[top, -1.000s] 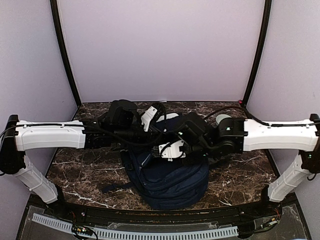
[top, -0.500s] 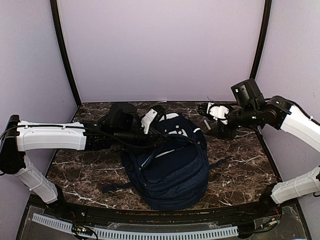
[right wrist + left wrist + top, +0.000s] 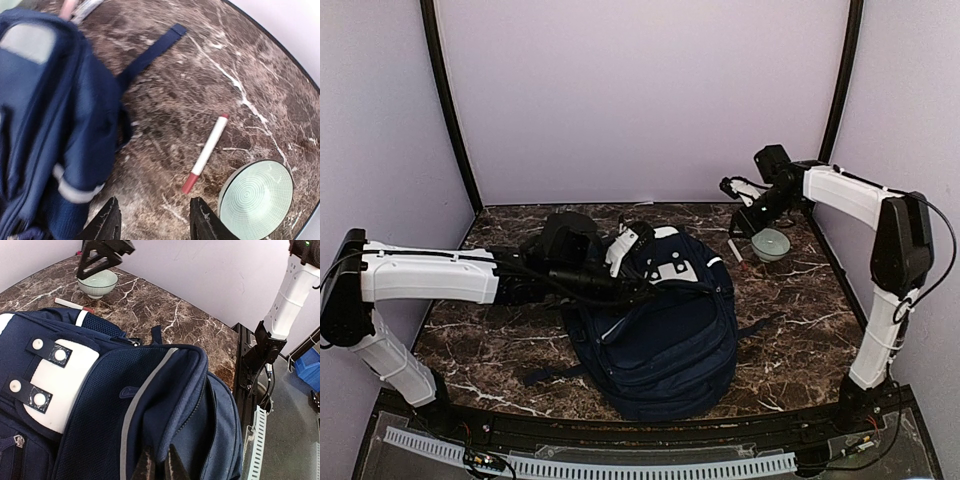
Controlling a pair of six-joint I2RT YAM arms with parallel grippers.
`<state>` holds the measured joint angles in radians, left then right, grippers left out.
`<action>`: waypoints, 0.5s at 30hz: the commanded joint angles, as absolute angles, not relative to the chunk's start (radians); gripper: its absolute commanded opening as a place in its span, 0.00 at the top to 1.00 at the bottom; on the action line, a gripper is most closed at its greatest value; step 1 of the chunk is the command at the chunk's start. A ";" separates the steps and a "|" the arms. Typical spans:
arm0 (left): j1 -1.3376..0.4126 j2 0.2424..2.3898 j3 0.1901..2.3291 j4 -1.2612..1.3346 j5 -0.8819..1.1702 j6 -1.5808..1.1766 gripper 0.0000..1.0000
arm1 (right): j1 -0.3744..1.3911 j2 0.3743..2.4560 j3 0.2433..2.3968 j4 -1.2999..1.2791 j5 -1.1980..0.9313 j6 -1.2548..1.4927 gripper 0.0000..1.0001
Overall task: Pack the student bag
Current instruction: Move the pen to the center of the board.
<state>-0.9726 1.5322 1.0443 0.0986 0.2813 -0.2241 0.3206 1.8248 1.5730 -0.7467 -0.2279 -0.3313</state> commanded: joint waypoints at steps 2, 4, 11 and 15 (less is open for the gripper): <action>-0.962 1.508 1.012 0.142 0.333 -0.230 1.00 | 0.322 1.979 1.753 -0.782 -0.097 -0.225 0.53; -0.962 1.505 1.000 0.151 0.343 -0.236 1.00 | 0.322 2.043 1.807 -0.806 -0.056 -0.206 0.53; -0.962 1.509 0.990 0.166 0.383 -0.257 1.00 | 0.321 2.224 1.941 -0.848 0.073 -0.175 0.53; -0.962 1.505 0.989 0.163 0.396 -0.264 1.00 | 0.323 2.265 1.968 -0.866 0.086 -0.166 0.53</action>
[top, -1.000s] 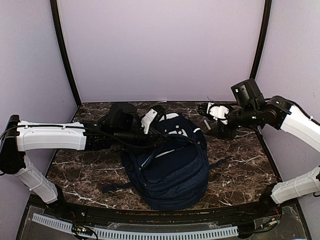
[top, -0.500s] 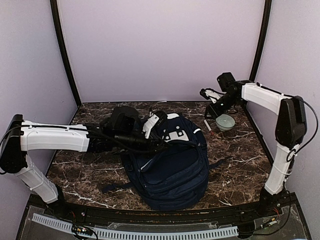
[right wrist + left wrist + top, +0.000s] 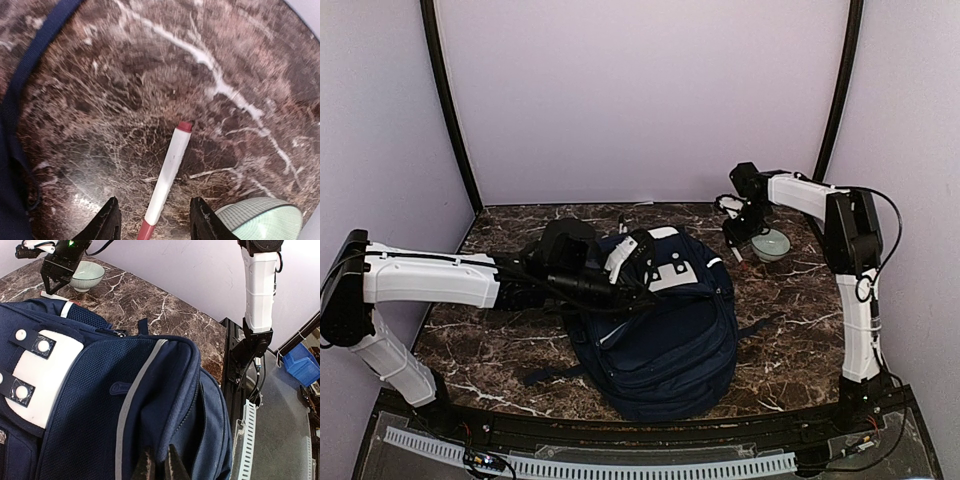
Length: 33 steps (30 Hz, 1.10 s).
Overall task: Pack the student bag
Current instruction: Move the pen to the center of the board.
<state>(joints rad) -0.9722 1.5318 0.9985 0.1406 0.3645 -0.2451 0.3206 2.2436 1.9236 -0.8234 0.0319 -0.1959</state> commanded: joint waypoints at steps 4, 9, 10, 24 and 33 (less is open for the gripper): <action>-0.962 1.507 0.979 0.174 0.409 -0.276 1.00 | 0.323 2.295 1.970 -0.869 0.088 -0.179 0.54; -0.962 1.525 0.981 0.193 0.435 -0.289 1.00 | 0.323 2.348 2.009 -0.894 0.085 -0.175 0.59; -0.962 1.528 0.982 0.192 0.437 -0.288 1.00 | 0.322 2.354 2.013 -0.894 0.087 -0.174 0.61; -0.962 1.547 1.004 0.178 0.443 -0.285 1.00 | 0.329 2.386 2.010 -0.911 0.068 -0.163 0.70; -0.962 1.549 1.021 0.153 0.448 -0.273 1.00 | 0.363 2.300 1.892 -0.944 0.028 -0.188 0.85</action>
<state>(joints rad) -0.9684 1.5581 0.9943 0.1604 0.4328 -0.2752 0.3397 2.3577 1.9682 -0.8986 0.0608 -0.1749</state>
